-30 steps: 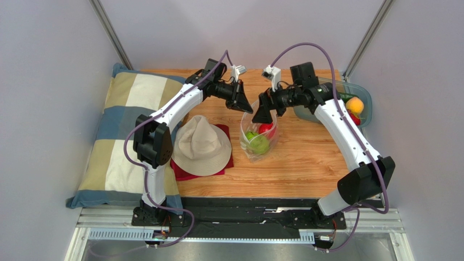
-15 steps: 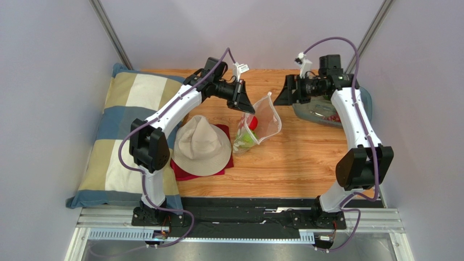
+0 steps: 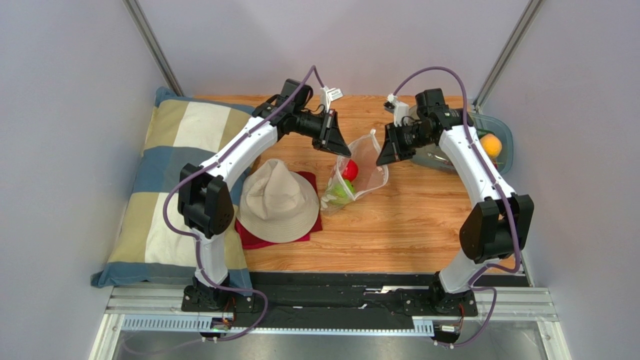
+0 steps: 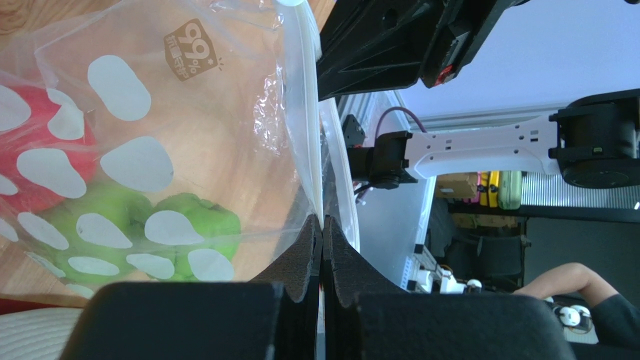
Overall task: Place the food in the zip-top bag and seal the zipper
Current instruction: Adjust the zipper food storage bag at the center of the board.
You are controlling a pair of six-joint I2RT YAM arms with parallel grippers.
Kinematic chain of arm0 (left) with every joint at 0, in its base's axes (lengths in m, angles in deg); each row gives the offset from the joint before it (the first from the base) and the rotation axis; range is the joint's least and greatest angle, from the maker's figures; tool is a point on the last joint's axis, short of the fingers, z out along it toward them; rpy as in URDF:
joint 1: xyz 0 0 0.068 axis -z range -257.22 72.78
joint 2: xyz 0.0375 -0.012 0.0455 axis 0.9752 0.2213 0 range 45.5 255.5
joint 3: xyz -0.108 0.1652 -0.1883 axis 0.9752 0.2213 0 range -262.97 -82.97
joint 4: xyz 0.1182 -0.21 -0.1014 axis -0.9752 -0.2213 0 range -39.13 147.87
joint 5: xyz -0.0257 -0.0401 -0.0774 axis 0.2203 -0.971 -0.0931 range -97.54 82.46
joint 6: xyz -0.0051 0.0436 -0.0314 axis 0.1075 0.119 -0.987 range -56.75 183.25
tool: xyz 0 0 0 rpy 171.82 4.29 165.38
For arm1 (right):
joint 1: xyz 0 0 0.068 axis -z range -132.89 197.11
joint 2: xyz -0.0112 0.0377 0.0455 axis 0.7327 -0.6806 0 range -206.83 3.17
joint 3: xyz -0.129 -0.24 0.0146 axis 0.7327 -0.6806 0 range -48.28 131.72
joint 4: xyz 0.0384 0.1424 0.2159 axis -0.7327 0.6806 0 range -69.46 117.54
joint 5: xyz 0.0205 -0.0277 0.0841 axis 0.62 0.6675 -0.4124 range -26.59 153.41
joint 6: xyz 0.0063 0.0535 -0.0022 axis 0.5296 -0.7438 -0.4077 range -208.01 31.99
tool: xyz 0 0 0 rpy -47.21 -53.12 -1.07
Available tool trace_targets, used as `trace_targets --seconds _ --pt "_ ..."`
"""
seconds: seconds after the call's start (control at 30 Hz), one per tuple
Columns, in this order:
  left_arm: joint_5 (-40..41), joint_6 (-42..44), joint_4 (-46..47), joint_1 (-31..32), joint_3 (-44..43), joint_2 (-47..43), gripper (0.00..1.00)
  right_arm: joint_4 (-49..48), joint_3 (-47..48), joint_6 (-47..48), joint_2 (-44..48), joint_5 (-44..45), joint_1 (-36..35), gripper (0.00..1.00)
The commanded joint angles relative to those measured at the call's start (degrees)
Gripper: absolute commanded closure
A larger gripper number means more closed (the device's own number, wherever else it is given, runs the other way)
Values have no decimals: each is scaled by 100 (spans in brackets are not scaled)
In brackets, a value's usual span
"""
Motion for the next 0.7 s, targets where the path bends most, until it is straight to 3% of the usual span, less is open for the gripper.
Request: trace_targets --seconds 0.0,0.17,0.27,0.5,0.67 --pt "-306 208 263 -1 -52 -463 100 -37 521 -180 400 -440 37 100" --pt "156 665 167 -1 158 -674 100 -1011 129 -1084 1322 -941 2 100" --pt "370 868 -87 8 247 -437 100 -1014 -443 -581 1491 -548 -296 100" --pt "572 815 -712 25 -307 38 100 -520 -306 -296 1035 -178 -323 100" --pt "599 789 -782 34 -395 -41 100 -503 46 -295 595 7 186 100"
